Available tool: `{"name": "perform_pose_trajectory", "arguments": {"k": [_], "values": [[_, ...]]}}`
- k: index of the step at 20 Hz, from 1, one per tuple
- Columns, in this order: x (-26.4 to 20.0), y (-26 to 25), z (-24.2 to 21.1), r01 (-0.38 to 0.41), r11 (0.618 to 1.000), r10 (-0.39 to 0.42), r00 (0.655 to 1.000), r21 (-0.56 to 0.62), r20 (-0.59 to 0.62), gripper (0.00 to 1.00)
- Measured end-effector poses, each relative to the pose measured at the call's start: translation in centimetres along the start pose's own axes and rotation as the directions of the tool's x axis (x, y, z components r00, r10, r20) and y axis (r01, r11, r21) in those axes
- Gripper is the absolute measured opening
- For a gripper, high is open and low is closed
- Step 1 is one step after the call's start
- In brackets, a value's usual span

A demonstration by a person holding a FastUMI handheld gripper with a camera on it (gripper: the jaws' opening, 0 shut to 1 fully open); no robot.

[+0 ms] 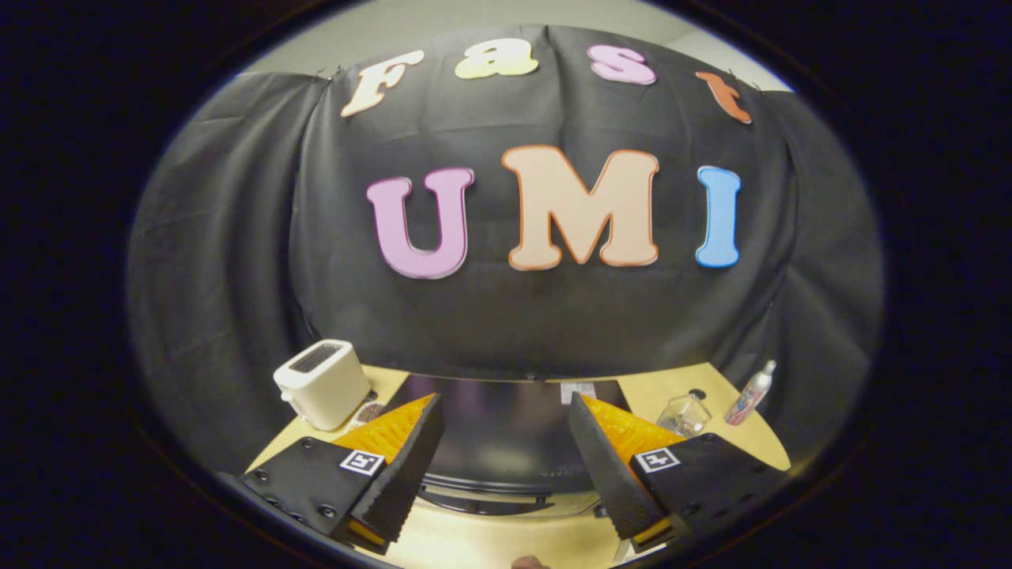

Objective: Open the toaster oven, put the food inside, and close the toaster oven door.

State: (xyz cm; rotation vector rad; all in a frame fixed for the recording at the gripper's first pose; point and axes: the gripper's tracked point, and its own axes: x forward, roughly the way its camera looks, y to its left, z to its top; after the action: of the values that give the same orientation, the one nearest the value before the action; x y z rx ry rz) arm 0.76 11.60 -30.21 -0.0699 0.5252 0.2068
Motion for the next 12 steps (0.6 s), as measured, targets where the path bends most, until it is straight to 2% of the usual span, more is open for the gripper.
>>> {"name": "perform_pose_trajectory", "arguments": {"k": [3,7,12], "values": [[1.8,0.5,-5.3,-0.002,1.000,0.002,0.995,0.003,-0.100,0.99],[2.7,0.8,-9.3,0.003,1.000,-0.004,0.985,-0.008,-0.175,0.99],[1.4,1.1,-10.2,-0.015,1.000,0.013,0.985,-0.008,-0.171,0.99]]}}
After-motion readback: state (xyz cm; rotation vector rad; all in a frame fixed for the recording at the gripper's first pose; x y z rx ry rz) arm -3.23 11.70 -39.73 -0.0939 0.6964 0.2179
